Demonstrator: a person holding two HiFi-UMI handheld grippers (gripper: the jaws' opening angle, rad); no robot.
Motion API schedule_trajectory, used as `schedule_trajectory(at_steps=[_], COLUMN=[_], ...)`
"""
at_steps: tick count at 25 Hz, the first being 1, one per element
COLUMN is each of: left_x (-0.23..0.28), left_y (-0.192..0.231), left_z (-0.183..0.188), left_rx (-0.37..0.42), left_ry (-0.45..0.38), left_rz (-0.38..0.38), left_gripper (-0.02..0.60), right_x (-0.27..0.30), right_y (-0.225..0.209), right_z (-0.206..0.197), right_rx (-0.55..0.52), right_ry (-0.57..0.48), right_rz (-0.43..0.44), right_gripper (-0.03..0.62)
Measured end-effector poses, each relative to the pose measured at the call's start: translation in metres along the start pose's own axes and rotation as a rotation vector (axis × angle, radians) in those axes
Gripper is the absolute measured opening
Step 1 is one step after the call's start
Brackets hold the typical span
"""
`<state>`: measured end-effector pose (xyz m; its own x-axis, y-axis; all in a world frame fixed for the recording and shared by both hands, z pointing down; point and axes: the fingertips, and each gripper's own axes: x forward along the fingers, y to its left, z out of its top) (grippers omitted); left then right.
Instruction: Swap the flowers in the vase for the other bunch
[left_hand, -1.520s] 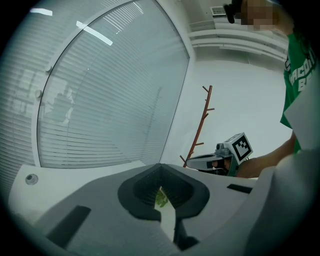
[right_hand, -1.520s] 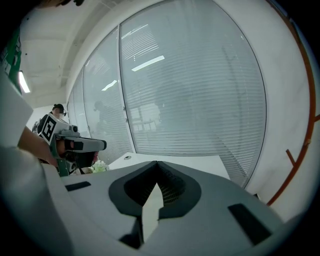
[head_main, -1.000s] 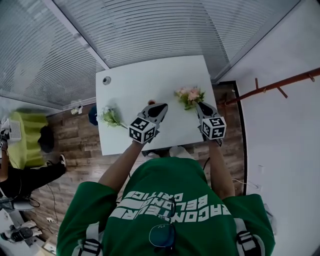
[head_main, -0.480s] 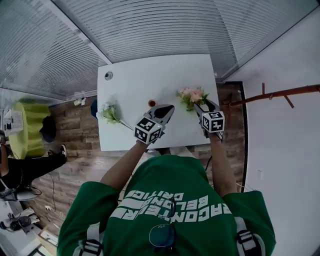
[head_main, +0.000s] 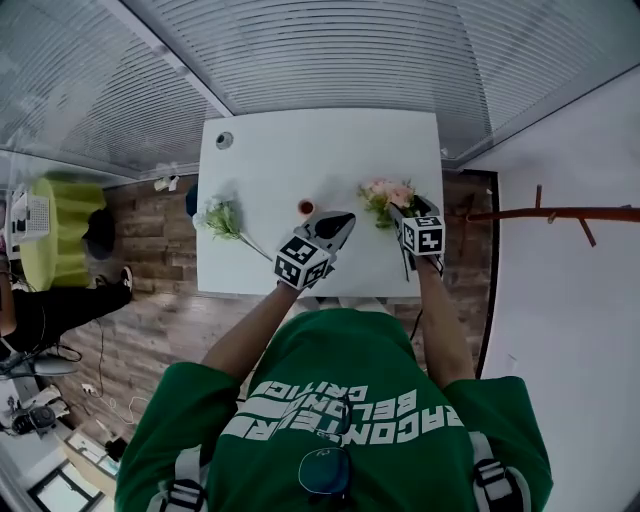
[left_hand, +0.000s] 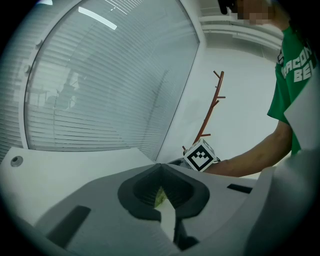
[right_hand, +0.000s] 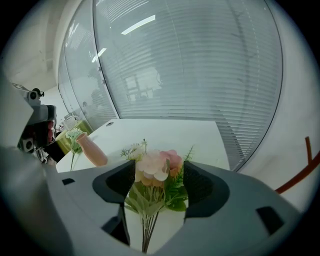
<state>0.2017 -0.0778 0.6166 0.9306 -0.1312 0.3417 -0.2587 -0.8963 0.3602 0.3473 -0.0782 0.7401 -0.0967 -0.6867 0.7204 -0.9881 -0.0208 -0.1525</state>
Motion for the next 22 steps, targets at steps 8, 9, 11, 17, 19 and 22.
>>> schedule_trajectory(at_steps=[8,9,11,17,19,22], left_x=[0.006,0.006,0.004,0.001,0.001,0.0], left_y=[0.018,0.02,0.023,0.029,0.031,0.034], left_z=[0.004,0.004,0.004,0.001,0.001,0.001], left_rx=[-0.025,-0.028,-0.033,-0.05,-0.054,-0.058], left_ry=[-0.008,-0.008,-0.008,-0.01,-0.01,-0.013], left_rz=[0.053,0.058,0.069,0.092,0.096,0.097], left_gripper=[0.008,0.008,0.008,0.008,0.008,0.008], right_x=[0.036,0.039,0.043,0.048,0.048,0.049], right_y=[-0.005,-0.006,-0.006,-0.007,-0.008,-0.008], right_z=[-0.014,-0.017,-0.021,-0.027,-0.027,-0.026], right_rx=[-0.029,-0.033,-0.044,-0.107,-0.115,-0.133], right_ry=[0.122,0.136,0.157,0.187,0.191,0.194], right_rz=[0.028,0.03,0.032,0.017,0.014,0.006], right_gripper=[0.281,0.281,0.281,0.221,0.198,0.15])
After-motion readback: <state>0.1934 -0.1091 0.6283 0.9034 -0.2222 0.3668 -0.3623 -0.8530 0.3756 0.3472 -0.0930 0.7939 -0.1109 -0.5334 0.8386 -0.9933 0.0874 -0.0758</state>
